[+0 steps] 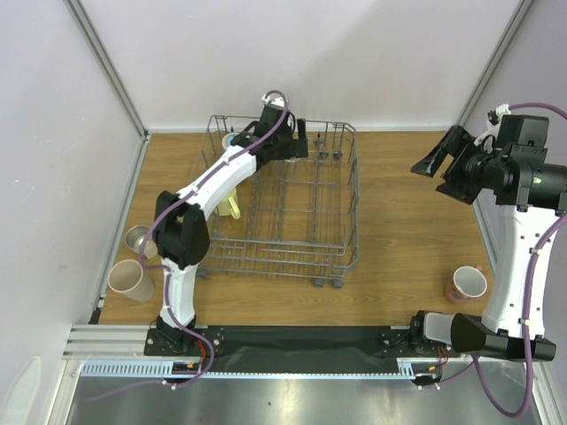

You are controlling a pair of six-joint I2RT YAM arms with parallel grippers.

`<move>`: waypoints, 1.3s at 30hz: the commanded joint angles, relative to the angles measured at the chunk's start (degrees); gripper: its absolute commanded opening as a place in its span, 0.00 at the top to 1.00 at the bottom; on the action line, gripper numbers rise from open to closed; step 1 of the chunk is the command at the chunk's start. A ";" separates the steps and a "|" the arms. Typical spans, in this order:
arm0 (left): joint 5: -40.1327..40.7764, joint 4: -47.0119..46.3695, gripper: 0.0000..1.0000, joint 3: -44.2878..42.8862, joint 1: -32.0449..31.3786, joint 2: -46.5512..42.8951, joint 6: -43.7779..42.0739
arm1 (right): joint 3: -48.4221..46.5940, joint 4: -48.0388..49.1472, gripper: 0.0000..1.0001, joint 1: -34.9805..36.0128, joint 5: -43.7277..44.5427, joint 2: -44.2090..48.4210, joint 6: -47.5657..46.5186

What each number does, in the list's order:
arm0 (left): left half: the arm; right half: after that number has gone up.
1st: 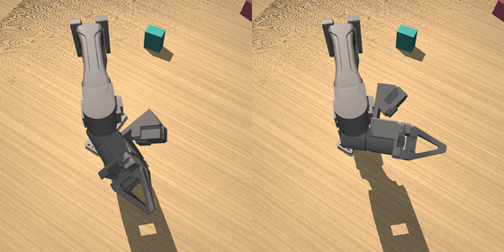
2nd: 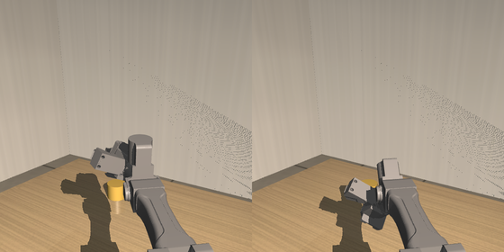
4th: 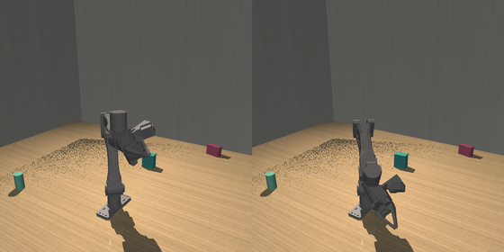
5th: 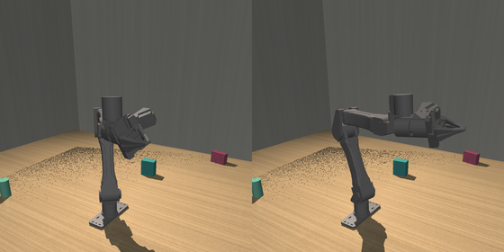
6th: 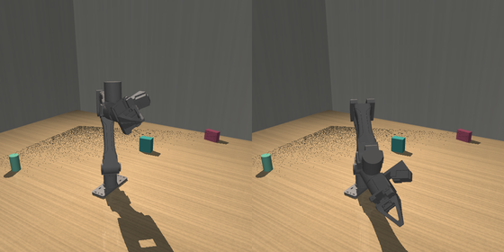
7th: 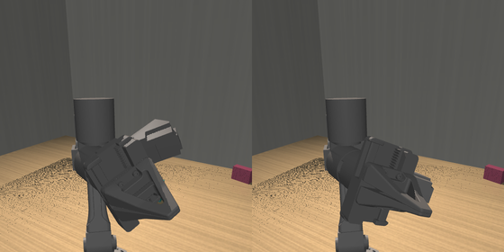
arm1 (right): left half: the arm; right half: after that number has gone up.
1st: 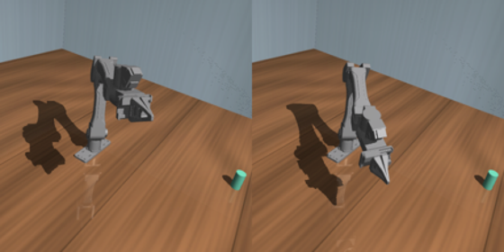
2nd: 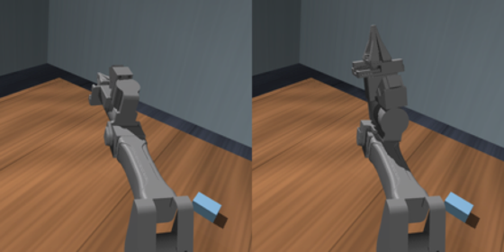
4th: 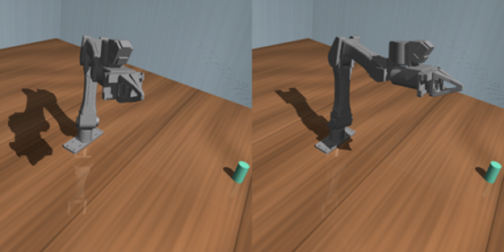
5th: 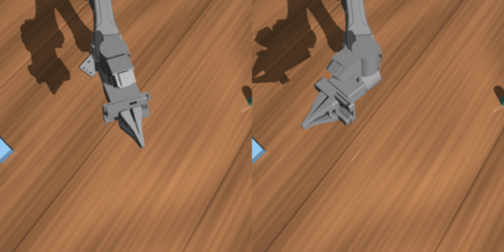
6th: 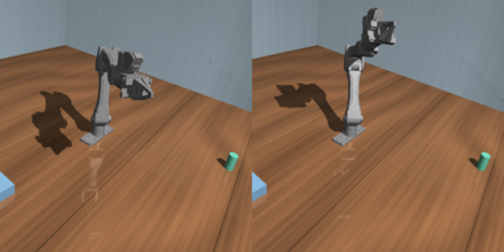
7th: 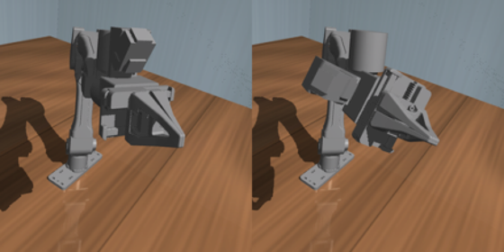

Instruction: Load the cups into the dish rack

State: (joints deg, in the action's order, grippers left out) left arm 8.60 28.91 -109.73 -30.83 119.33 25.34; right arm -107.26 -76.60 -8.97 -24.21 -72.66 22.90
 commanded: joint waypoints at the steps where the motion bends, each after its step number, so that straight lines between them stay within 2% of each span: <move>1: -1.83 0.01 0.03 -1.80 -0.81 -8.66 1.73 | 3.01 -5.40 0.17 -0.26 12.68 0.86 3.91; 6: -2.18 0.10 0.02 1.26 -1.16 -14.20 2.16 | 12.85 -10.50 0.15 -0.69 27.78 1.29 10.40; 11: -3.23 1.06 0.02 3.91 -1.25 -19.91 3.75 | 20.51 -10.41 0.16 -2.72 34.91 3.93 14.45; 17: -7.54 1.06 0.01 7.86 -1.25 -25.54 6.30 | 25.87 -9.54 0.17 -2.98 37.04 4.11 14.90; 20: -8.16 1.59 0.00 9.71 -1.16 -27.65 6.12 | 28.86 -7.08 0.14 -2.98 35.89 4.55 12.09; 28: -10.71 4.76 0.00 12.17 -1.08 -34.24 5.50 | 37.38 -2.08 0.14 -5.26 39.06 7.18 13.23; 39: -12.73 4.14 0.00 14.54 -0.46 -36.71 4.72 | 43.45 2.94 0.11 -6.67 47.05 7.63 11.03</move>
State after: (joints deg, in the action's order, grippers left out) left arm -2.66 33.71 -96.44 -31.68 85.27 30.04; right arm -64.29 -76.16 -14.70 18.04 -65.80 34.92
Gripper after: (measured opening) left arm 0.996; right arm 0.884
